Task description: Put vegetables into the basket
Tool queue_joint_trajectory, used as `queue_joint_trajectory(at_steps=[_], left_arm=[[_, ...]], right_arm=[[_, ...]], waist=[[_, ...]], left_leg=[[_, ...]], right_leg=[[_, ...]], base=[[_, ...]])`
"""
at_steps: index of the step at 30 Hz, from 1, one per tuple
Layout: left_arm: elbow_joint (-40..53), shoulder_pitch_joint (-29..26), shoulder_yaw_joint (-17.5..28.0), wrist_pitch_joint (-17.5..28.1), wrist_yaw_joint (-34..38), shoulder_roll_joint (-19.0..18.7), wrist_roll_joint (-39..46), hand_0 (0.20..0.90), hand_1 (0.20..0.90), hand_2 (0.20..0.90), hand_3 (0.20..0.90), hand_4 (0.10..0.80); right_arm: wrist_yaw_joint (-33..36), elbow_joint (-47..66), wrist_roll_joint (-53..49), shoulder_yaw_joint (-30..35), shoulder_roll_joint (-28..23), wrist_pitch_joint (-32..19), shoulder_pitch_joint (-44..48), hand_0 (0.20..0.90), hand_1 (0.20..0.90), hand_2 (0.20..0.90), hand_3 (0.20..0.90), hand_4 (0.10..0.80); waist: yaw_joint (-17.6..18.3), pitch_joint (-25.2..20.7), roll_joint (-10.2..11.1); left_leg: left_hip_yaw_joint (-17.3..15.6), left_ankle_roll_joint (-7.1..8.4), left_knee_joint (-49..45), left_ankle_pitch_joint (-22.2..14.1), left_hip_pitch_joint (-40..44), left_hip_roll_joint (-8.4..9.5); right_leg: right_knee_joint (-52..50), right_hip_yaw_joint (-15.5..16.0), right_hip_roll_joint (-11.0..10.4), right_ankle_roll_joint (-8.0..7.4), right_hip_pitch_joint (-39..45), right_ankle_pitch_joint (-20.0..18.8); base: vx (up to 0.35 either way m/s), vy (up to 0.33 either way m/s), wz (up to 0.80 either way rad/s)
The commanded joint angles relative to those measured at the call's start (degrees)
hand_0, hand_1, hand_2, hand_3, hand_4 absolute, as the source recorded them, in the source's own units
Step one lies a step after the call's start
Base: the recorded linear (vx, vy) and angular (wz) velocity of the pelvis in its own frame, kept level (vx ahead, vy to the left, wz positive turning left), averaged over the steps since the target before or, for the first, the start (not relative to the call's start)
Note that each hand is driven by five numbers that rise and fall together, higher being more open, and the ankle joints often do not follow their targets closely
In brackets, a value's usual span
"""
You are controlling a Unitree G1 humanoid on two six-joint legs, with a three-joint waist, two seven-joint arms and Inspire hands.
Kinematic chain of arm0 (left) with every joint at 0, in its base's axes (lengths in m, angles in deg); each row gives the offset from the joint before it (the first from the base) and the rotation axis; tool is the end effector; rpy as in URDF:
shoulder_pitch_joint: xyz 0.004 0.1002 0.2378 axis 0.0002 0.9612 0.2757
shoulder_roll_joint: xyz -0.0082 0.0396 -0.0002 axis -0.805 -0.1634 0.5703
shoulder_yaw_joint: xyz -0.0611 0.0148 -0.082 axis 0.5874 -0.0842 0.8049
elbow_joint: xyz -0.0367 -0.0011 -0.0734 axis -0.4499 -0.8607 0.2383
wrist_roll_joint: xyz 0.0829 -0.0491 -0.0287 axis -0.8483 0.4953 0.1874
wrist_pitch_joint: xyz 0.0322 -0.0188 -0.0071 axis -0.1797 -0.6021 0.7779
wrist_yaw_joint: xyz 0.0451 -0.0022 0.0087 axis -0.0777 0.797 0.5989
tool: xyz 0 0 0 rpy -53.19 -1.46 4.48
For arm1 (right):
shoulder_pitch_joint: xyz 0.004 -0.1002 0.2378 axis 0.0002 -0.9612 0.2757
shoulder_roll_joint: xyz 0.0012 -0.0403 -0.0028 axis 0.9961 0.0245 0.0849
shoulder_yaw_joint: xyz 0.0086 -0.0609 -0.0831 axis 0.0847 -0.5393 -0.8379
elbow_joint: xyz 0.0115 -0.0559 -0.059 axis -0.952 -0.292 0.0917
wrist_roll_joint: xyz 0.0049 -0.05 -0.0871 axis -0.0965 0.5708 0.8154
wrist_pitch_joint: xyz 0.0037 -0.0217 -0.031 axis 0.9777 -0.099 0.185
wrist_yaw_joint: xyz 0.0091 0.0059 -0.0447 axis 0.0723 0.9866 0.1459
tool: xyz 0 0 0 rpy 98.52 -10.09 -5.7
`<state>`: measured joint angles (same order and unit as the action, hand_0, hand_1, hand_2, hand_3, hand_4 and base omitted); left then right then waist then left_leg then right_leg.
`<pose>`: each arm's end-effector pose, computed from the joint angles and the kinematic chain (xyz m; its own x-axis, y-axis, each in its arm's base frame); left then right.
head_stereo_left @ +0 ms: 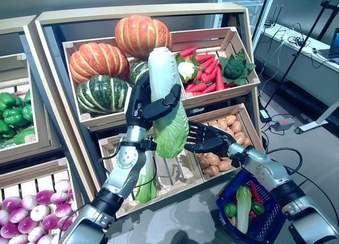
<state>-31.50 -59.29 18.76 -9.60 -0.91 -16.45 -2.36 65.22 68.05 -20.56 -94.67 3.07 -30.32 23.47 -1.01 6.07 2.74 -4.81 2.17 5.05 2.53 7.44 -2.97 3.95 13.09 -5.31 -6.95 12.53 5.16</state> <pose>0.2625 0.1539 0.1142 0.8775 -0.0982 0.4694 0.2066 0.9608 -0.1851 0.2852 -0.1764 0.0826 0.7256 0.6738 -0.1397 -0.6280 0.7314 0.2657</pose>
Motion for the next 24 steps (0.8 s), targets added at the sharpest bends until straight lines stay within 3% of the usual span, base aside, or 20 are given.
queue_joint_trajectory(at_steps=[1, 7, 15, 24], left_arm=[[0.56, -7.64, 2.7, 4.91, -3.94, 2.08, 0.79, 0.3, 0.3, 0.3, 0.3, 0.4], [0.22, -5.89, 3.41, 4.16, -5.98, 1.23, -0.98, 0.3, 0.3, 0.3, 0.3, 0.4], [-1.64, -4.31, 5.09, 4.26, -9.04, -1.01, -0.3, 0.3, 0.3, 0.3, 0.3, 0.4], [-1.0, -3.68, 4.36, 3.88, -12.75, -0.53, 4.46, 0.3, 0.3, 0.3, 0.3, 0.4]], right_arm=[[-4.23, 6.0, -5.23, 2.62, 1.5, -6.47, 6.43, 0.9, 0.9, 0.9, 0.9, 0.8], [-1.92, 8.74, -3.71, 4.53, -0.16, -7.12, 6.44, 0.9, 0.9, 0.9, 0.9, 0.8], [-9.07, 9.57, -4.08, 5.25, -4.34, -5.53, 6.14, 0.9, 0.9, 0.9, 0.9, 0.8], [-9.46, 9.4, -5.86, 4.28, -4.86, -2.83, 8.27, 0.9, 0.9, 0.9, 0.9, 0.8]], waist=[[0.49, -4.68, 0.21], [0.65, -4.72, 0.18], [0.5, -4.49, 0.52], [0.1, -4.4, 0.64]], left_leg=[[-0.59, 0.7, -0.05, -7.69, 2.85, -0.26], [-0.69, 0.78, -0.05, -7.9, 3.33, -0.47], [-0.81, 0.96, -0.05, -7.82, 3.43, -0.67], [-0.56, 1.15, -0.05, -7.63, 3.39, -0.78]], right_leg=[[1.05, -1.31, 0.07, 1.44, -1.99, -3.07], [1.05, -1.65, 0.1, 1.38, -1.65, -3.05], [1.05, -1.69, 0.2, 1.44, -1.62, -3.04], [1.05, -1.53, 0.18, 1.54, -1.61, -3.08]], base=[[0.0, 0.0, 0.0], [0.0, 0.0, 0.0], [-0.004, 0.002, 0.0], [-0.003, 0.001, 0.01]])
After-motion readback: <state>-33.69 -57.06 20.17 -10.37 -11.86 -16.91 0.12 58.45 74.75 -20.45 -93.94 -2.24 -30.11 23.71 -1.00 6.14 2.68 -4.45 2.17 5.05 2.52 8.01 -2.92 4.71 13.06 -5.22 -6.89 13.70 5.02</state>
